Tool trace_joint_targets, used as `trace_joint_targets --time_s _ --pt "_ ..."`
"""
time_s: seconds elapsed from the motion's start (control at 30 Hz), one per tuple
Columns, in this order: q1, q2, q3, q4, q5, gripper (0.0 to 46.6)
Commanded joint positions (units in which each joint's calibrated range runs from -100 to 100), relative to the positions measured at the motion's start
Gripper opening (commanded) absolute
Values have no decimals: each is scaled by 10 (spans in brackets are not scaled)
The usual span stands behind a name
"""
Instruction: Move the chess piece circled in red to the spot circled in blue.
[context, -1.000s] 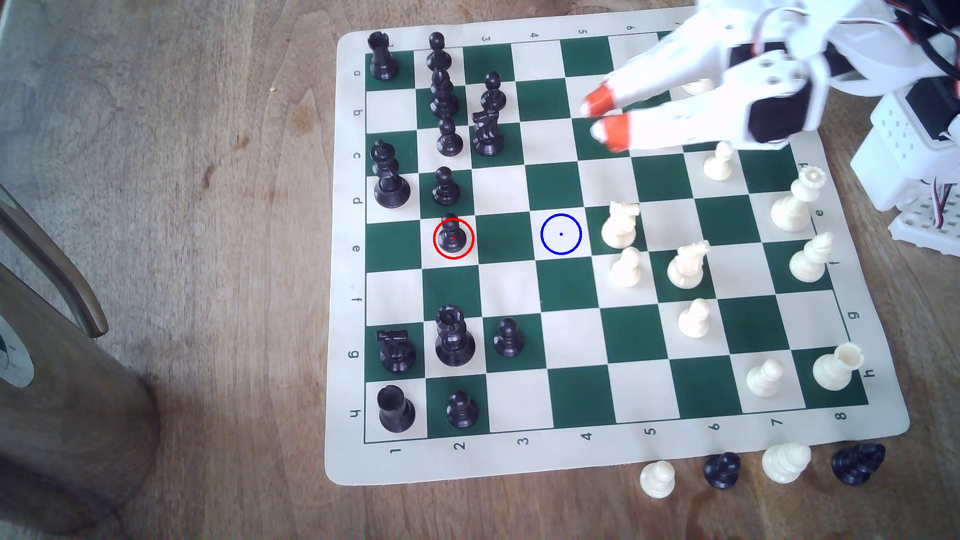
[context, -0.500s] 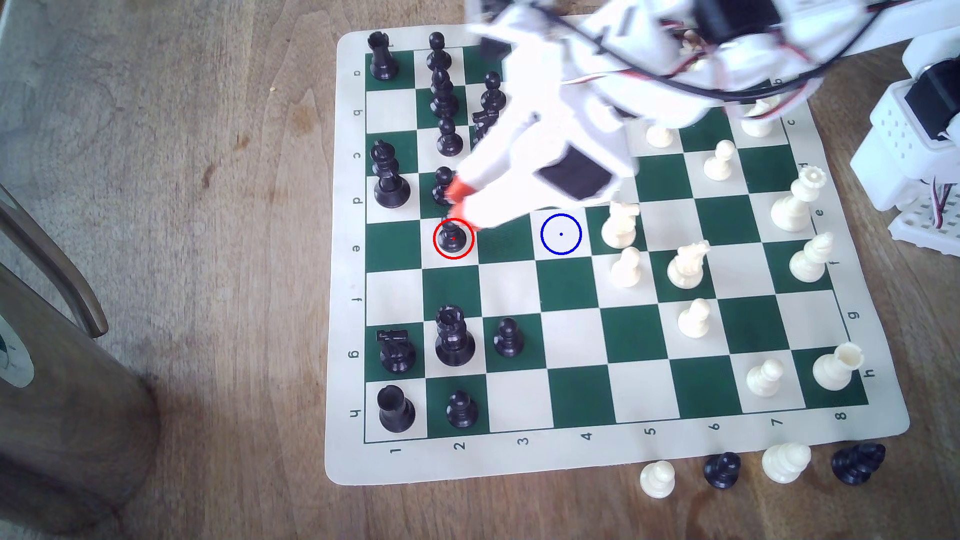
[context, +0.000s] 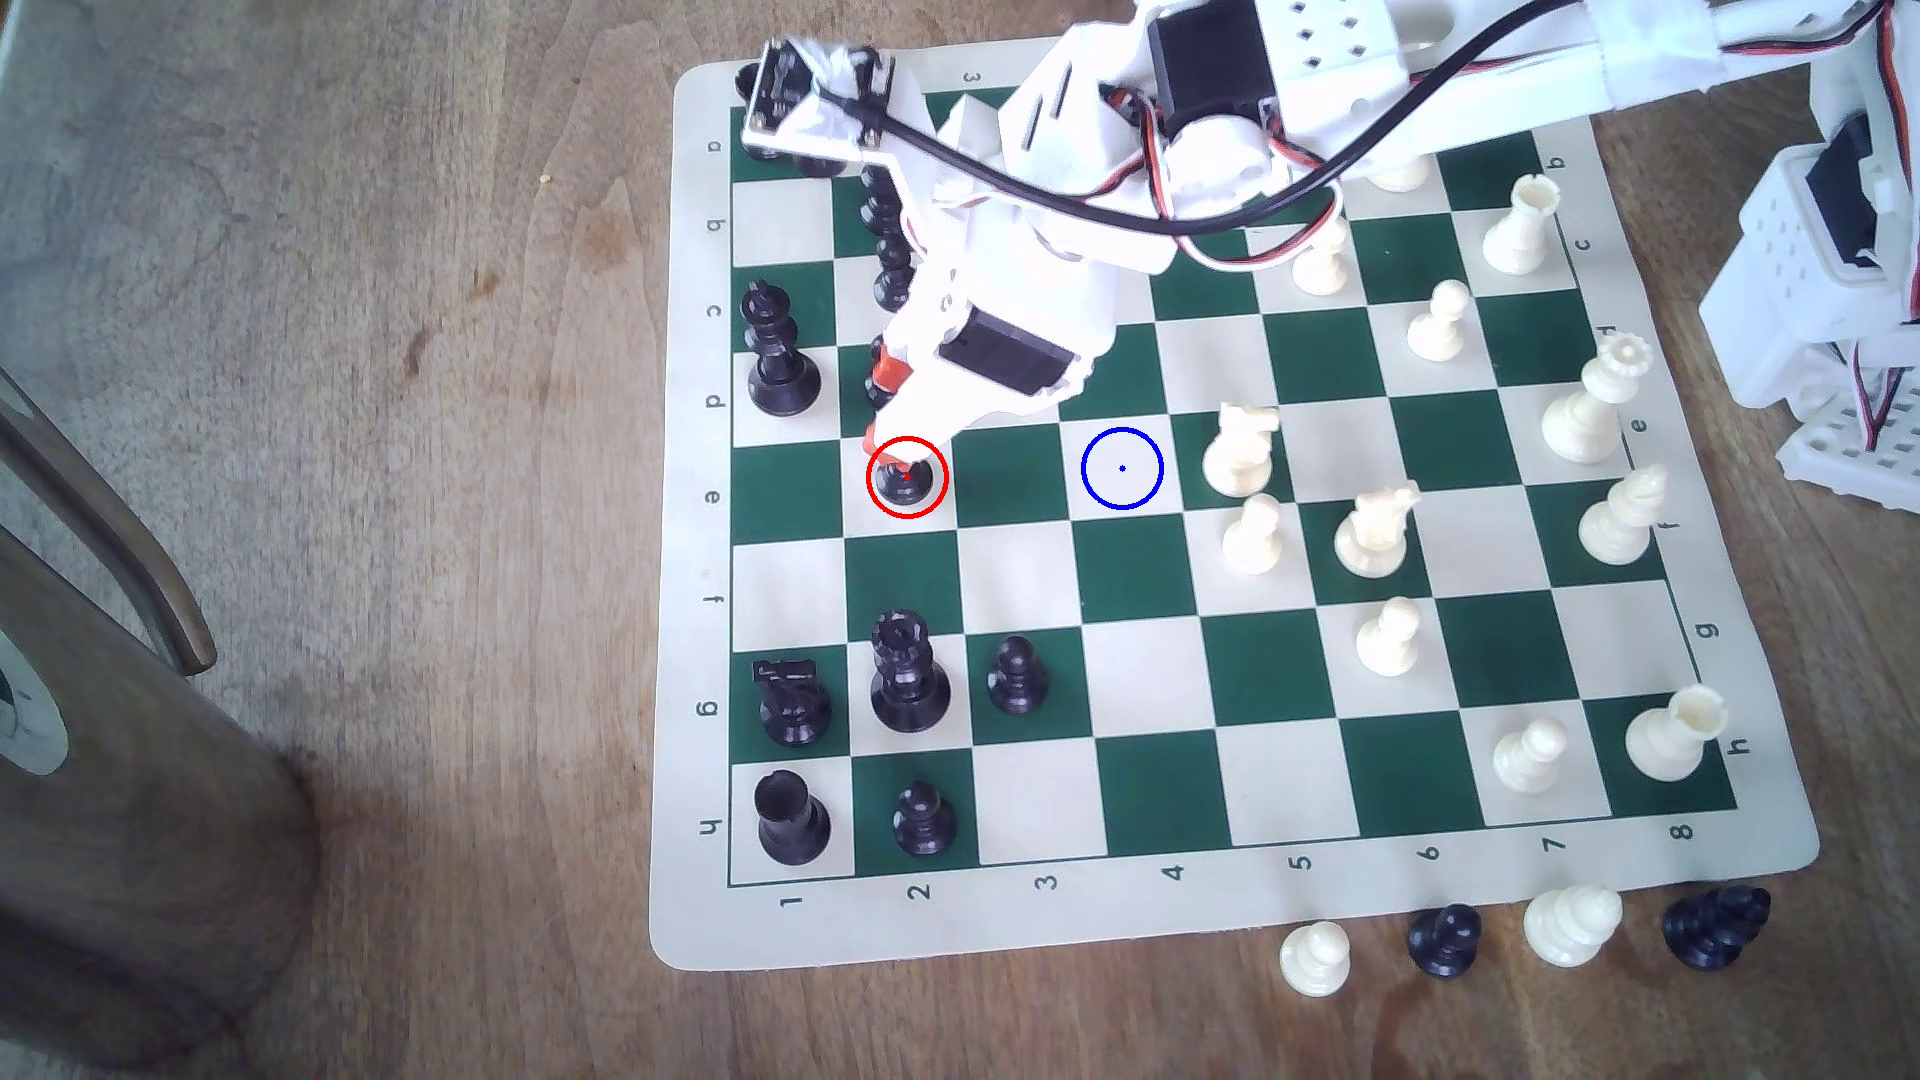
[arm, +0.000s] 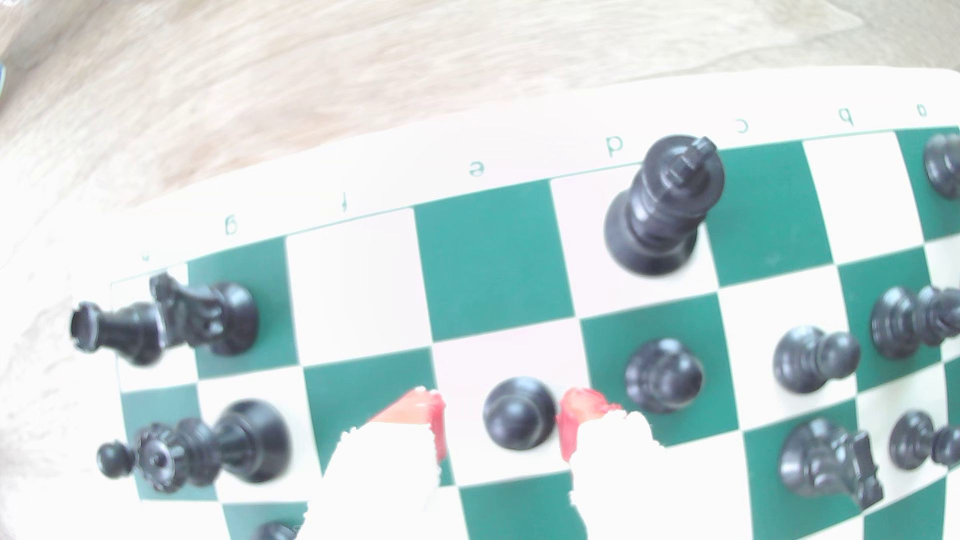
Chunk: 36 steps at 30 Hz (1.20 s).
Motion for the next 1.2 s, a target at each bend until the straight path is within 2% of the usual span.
trace_joint_targets --time_s 0.0,1.17 --pt "-3 -23 -40 5 0 120" --pt "-2 19 18 -56 3 128"
